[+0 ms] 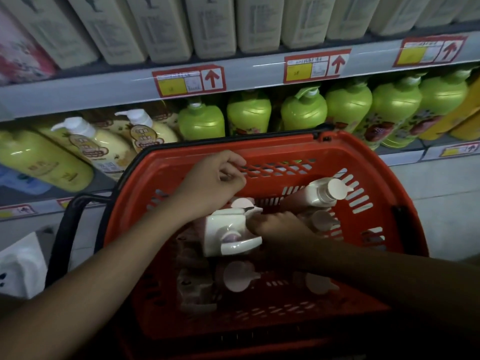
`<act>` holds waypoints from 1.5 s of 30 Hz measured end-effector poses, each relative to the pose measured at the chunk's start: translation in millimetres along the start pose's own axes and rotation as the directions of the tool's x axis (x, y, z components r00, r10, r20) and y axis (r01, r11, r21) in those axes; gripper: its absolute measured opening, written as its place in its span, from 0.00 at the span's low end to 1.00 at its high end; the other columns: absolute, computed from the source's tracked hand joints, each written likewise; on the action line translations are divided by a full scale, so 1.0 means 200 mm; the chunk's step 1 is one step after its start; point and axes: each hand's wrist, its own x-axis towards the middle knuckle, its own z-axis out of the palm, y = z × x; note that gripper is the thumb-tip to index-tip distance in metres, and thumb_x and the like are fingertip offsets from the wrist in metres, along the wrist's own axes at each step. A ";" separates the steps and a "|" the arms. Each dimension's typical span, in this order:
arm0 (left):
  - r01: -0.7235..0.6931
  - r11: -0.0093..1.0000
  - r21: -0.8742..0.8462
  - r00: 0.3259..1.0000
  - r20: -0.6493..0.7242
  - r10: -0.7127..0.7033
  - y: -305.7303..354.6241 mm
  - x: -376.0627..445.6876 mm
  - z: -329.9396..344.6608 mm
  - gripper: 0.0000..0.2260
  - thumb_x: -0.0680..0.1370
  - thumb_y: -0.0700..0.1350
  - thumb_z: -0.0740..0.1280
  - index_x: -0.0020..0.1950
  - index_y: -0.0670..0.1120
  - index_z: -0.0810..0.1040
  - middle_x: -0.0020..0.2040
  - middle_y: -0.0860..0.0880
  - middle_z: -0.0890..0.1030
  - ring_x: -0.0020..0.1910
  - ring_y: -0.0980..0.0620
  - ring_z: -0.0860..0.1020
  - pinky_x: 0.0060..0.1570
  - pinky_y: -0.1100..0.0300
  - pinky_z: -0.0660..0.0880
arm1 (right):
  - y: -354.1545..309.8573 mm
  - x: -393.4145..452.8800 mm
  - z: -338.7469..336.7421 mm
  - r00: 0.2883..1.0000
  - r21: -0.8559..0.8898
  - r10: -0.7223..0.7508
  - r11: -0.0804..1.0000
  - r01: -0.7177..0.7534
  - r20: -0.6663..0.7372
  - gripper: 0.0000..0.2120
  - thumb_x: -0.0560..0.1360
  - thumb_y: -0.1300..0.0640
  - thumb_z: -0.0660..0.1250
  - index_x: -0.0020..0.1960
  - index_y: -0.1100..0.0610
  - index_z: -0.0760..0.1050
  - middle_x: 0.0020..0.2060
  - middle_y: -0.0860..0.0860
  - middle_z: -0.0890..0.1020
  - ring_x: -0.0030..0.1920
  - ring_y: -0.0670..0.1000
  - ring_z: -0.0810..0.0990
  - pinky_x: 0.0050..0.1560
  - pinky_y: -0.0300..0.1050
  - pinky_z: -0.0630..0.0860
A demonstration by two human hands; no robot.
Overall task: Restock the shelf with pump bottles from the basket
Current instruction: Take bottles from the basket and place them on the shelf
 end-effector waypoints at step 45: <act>-0.329 0.896 -0.297 0.927 -0.281 0.247 0.40 -0.39 -0.34 0.33 0.65 0.53 0.78 0.68 0.58 0.73 0.60 0.56 0.81 0.56 0.55 0.83 0.55 0.48 0.81 | -0.33 -0.01 -0.78 0.913 0.954 0.403 -0.245 0.172 -0.062 0.21 0.81 0.51 0.63 0.69 0.60 0.74 0.63 0.63 0.81 0.65 0.64 0.79 0.64 0.65 0.75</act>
